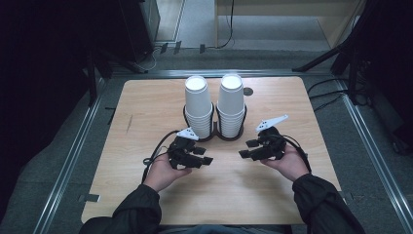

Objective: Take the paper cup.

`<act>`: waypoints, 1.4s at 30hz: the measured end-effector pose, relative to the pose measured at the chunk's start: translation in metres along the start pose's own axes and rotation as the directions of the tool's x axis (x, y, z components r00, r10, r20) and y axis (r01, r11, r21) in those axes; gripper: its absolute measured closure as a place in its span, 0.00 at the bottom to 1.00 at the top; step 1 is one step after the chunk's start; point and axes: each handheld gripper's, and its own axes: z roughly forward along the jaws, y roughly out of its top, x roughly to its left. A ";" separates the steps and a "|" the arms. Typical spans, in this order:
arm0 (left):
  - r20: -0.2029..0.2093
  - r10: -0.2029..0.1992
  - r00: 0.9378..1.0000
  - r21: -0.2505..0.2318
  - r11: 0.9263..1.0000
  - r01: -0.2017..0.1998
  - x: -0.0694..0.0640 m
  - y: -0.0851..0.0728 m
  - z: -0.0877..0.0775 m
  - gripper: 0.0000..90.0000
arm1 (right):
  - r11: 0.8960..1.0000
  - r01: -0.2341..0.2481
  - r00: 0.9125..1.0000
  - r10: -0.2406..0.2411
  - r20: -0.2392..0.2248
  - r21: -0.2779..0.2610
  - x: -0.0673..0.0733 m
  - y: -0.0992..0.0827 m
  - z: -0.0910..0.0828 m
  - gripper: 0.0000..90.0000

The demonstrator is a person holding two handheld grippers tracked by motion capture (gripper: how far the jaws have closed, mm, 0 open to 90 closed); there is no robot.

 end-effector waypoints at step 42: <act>-0.072 -0.002 0.997 -0.047 0.999 -0.002 -0.005 0.069 -0.001 0.82 | 1.000 0.015 1.000 -0.015 0.015 -0.010 -0.007 0.051 -0.030 0.39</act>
